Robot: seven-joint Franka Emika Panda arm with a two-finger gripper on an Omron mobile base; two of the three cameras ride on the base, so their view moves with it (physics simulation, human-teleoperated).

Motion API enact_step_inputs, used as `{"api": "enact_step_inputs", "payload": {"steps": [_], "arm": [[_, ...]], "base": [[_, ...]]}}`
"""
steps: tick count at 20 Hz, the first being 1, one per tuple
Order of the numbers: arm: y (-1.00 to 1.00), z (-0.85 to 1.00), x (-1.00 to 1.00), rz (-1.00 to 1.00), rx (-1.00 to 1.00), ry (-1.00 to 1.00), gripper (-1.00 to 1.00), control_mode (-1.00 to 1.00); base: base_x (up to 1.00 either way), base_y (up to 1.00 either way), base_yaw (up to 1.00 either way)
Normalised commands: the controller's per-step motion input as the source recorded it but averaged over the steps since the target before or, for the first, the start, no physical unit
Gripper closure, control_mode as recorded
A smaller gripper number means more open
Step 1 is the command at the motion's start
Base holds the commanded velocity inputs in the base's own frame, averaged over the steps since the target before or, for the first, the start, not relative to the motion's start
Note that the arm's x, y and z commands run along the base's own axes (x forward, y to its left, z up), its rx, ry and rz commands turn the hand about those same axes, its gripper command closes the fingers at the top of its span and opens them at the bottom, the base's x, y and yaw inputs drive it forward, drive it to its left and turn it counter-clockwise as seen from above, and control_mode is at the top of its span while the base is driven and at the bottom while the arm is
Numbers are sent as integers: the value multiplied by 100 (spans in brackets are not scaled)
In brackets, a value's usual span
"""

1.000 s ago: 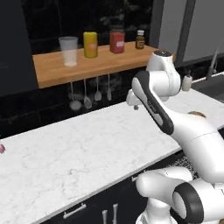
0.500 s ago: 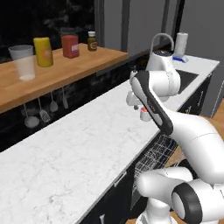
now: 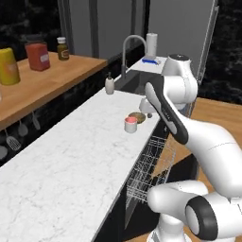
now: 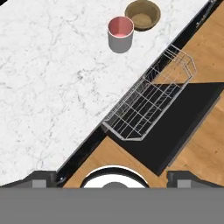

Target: Pick up the cup and bowl from the counter, place them in the dishwasher, and close the dishwasher door.

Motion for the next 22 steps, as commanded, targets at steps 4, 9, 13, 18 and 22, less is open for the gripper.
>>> {"api": "enact_step_inputs", "payload": {"steps": [4,9,13,18,22], "arm": [[0,0,0,0,0,0,-100,100],[0,0,0,0,0,0,-100,100],[0,0,0,0,0,0,-100,100],[0,0,0,-7,0,1,-100,-100],[0,-2,27,-15,1,2,-100,-100]], "base": [[-12,26,-33],[-3,25,-30],[0,12,-23],[0,0,-12],[0,0,0]]}}
